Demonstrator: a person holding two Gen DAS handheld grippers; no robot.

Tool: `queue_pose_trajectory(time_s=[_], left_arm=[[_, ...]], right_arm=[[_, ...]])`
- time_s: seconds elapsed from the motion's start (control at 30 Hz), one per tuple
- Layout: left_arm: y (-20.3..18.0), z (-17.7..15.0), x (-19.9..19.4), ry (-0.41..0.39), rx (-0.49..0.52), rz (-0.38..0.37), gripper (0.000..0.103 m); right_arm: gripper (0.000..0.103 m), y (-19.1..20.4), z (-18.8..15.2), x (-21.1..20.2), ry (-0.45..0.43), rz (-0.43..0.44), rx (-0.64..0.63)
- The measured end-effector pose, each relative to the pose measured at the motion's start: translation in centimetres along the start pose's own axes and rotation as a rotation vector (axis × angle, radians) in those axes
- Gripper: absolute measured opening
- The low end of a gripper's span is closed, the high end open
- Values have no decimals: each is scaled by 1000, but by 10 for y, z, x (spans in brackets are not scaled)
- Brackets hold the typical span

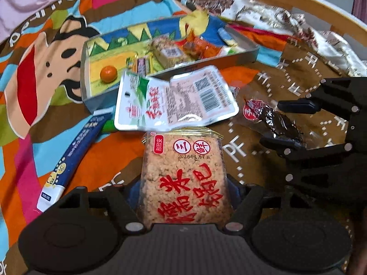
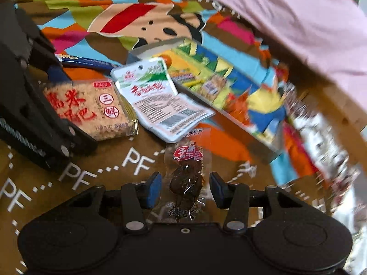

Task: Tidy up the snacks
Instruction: 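Carry the rice cake block with the left tool while the right tool carries the meat snack to the tray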

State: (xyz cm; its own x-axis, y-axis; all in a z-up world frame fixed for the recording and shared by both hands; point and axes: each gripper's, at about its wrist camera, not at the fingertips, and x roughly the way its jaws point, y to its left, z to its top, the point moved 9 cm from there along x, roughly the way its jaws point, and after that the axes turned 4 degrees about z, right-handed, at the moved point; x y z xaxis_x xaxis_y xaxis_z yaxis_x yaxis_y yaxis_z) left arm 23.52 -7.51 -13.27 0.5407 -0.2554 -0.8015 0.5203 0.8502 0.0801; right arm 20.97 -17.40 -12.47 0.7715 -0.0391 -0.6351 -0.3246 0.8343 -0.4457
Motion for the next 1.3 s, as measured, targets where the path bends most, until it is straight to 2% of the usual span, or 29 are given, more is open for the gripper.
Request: queue_pose_trajectory(time_s=[0.3,0.4,0.53,0.73,0.9,1.03,1.13,1.3], left_arm=[[5,17,-37,-158,-64,11,75],[13,24,-44,-204,-114,20,75],[23,27,-43,-214,-175,9,75],[32,33,-42,-238,-206,34,75],[44,64,-42,-325,-255,47,75],[61,93,-32,-374,-351,32,75],[75,116,-17,-405,-416,3,75],[96,143,15,-443,-436,31,75]], right_arm=[[48,-15,12,-20,-107,-142,-60],[48,-16,13,-19,-114,-159,-75],[48,-14,12,-17,-108,-162,-82],[48,-18,26,-21,-196,-224,-115],[48,-32,52,-11,-295,-289,-135],[48,-56,75,10,-348,-314,-71],[49,-73,91,31,-353,-324,-7],[49,-96,108,66,-344,-326,68]])
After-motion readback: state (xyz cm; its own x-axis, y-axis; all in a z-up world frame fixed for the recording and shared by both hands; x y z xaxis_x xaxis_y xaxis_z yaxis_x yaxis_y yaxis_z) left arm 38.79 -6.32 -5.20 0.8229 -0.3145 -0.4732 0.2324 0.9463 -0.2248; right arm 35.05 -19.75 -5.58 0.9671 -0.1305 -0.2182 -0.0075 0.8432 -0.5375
